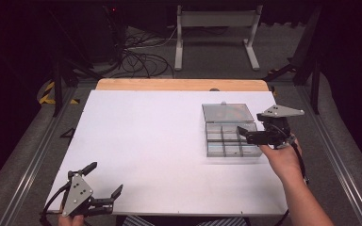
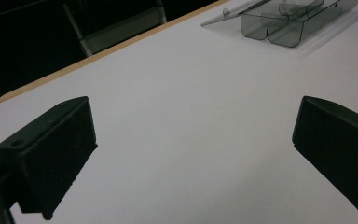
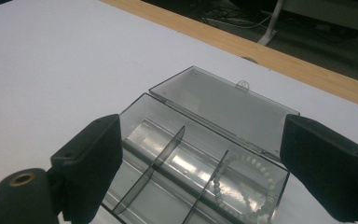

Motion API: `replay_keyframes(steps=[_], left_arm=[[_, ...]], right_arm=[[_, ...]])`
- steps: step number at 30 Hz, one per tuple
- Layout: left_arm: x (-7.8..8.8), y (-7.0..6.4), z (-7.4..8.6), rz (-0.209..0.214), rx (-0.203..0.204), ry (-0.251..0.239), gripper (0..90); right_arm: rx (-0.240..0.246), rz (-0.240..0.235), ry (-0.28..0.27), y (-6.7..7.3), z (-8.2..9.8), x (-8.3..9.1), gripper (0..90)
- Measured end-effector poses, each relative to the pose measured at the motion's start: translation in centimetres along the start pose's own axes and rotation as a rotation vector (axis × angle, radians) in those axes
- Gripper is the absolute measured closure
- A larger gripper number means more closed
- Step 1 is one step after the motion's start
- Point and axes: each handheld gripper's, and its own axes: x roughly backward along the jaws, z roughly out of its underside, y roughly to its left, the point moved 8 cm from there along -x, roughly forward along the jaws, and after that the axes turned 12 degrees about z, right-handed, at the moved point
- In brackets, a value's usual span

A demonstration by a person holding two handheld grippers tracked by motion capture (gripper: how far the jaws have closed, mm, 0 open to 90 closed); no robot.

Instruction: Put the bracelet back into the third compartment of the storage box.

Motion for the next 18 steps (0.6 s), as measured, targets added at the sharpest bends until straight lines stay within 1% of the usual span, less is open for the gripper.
replay_keyframes(steps=[3,6,12,14,15,18], left_arm=[[0.0,0.1,0.0,-0.005,-0.011,0.005,0.3],[-0.1,0.0,0.0,-0.001,-0.002,0.003,0.3],[0.0,0.1,0.0,-0.002,-0.007,0.005,0.3],[0.0,0.0,0.0,-0.001,-0.009,0.007,0.3],[-0.1,0.0,0.0,0.001,-0.002,0.004,0.3],[0.0,0.0,0.0,0.0,-0.006,0.004,0.3]], right_arm=[[0.001,-0.008,-0.009,0.2,0.0,0.5,13.2],[0.005,-0.017,-0.018,0.4,0.0,1.0,12.9],[0.005,-0.036,-0.043,1.1,0.0,2.4,12.5],[0.014,-0.042,-0.051,1.3,0.0,2.8,12.3],[0.015,-0.046,-0.055,1.5,0.0,3.0,12.0],[0.023,-0.056,-0.069,1.8,0.0,3.6,10.5]])
